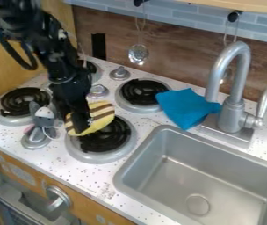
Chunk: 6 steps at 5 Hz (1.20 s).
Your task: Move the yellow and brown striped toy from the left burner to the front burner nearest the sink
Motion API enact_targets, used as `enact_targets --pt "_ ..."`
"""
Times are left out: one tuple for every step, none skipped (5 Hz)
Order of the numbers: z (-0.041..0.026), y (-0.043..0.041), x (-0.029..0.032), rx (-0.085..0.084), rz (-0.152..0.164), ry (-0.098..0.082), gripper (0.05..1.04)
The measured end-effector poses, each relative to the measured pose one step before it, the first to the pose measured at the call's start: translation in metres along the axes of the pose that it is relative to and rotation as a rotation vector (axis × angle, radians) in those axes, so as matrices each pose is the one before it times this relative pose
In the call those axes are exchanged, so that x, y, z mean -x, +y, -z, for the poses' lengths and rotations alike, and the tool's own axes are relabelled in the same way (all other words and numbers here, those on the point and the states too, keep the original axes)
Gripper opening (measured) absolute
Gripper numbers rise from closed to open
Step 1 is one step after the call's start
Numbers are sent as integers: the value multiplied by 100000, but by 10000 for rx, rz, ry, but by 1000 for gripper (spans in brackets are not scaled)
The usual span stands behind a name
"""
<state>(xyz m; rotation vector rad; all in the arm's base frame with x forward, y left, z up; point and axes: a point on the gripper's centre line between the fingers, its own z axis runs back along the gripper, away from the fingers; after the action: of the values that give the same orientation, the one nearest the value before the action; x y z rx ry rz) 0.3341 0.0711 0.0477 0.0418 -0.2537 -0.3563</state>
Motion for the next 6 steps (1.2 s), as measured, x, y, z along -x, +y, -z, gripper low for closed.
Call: enact_targets --pt "821 324 -1032 167 99 -156 697" --pt "23 180 -793 435 240 13 972" --pt "-108 378 384 96 17 14 1009" --pt "-1205 -141 583 84 88 -132 1005" --pt "-2748 246 780 456 311 -125 1005" --pt "-2717 658 959 -134 116 -88 1005"
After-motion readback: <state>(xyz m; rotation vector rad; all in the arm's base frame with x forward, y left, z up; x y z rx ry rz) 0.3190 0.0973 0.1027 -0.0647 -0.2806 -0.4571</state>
